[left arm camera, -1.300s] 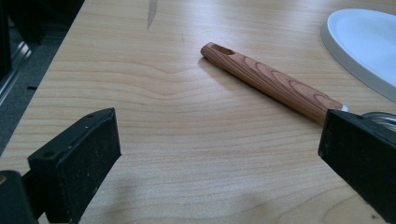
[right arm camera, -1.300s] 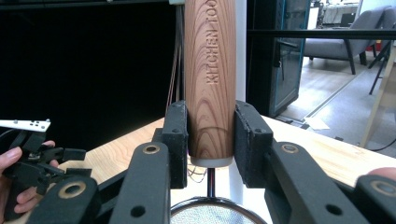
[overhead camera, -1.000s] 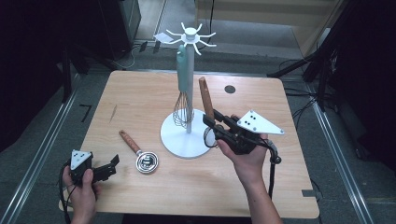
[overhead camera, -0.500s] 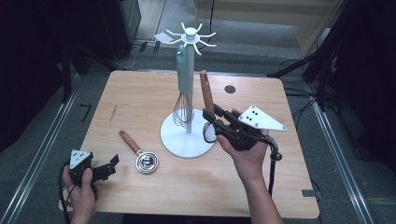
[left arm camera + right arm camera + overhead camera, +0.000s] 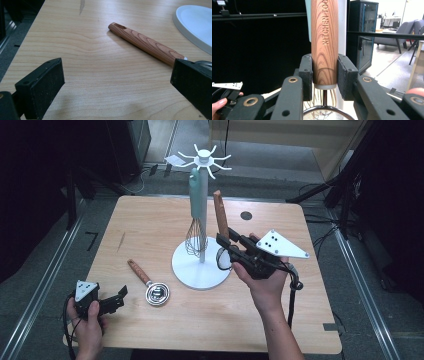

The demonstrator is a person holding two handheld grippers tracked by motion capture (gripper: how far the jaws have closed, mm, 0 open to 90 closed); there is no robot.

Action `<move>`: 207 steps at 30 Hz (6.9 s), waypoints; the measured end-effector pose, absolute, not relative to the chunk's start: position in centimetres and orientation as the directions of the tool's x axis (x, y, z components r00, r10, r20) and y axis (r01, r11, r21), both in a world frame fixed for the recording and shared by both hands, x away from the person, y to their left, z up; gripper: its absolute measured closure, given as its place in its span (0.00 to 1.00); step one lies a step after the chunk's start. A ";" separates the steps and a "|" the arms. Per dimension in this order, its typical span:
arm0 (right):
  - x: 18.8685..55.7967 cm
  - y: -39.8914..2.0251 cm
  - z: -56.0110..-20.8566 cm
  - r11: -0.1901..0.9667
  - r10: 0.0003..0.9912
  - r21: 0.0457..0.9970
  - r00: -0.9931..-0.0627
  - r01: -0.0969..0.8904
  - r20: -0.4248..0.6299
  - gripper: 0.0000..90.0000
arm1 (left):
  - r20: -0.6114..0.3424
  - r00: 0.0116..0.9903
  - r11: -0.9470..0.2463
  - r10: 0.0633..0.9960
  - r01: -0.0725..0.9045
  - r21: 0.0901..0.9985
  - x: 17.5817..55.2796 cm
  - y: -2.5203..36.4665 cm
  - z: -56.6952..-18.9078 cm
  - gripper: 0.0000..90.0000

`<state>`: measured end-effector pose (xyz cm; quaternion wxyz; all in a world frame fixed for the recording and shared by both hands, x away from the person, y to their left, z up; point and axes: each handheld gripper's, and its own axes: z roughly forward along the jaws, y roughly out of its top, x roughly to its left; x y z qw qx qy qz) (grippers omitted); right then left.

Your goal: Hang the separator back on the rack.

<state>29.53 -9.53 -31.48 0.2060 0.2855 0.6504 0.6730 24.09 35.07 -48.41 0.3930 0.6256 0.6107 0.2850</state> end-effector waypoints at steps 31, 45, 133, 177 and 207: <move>30.0 -9.3 -29.0 -0.110 0.662 0.991 -0.739 0.071 0.126 0.78 | -0.125 0.095 0.054 0.988 0.540 0.840 24.1 35.1 -48.4 0.00; 30.3 -8.6 -28.5 -0.089 0.667 0.993 -0.736 0.071 0.113 0.78 | -0.122 0.096 0.051 0.988 0.544 0.838 24.1 35.1 -48.4 0.00; 32.2 -6.8 -22.2 -0.159 0.687 0.984 -0.724 -0.076 0.055 1.00 | -0.071 0.172 -0.036 0.982 0.548 0.835 24.0 34.0 -48.4 0.00; 32.7 -8.6 -22.5 -0.127 0.760 0.987 -0.648 -0.095 0.036 0.98 | -0.138 0.324 -0.073 0.936 0.562 0.824 23.7 30.7 -48.0 0.34; 31.1 -13.7 -33.7 0.034 0.838 0.997 -0.546 0.068 0.008 0.69 | -0.088 0.377 -0.172 0.922 0.601 0.780 24.1 28.6 -48.6 0.69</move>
